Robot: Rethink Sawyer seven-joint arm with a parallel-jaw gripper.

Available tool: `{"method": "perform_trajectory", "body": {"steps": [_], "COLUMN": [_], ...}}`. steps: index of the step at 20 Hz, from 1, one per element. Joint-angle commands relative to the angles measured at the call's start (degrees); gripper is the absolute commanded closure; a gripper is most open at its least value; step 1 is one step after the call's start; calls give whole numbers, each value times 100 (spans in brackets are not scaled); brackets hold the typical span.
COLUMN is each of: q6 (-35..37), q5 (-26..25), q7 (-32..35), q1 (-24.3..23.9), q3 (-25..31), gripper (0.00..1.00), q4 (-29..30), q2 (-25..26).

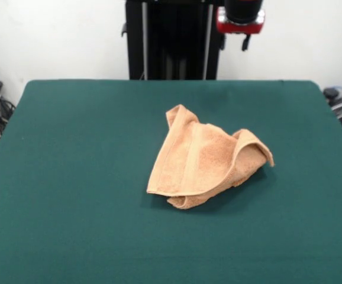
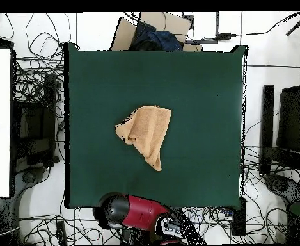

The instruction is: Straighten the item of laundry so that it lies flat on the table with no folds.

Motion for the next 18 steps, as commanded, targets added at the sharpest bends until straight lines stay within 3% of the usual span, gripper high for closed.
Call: {"method": "perform_trajectory", "body": {"steps": [1, 18], "q6": [621, 889], "q5": [197, 250], "q7": [720, 734], "q1": [-7, -66], "q3": [530, 693], "gripper": [0, 0], "q4": [-1021, -1661], "q2": [90, 400]}}
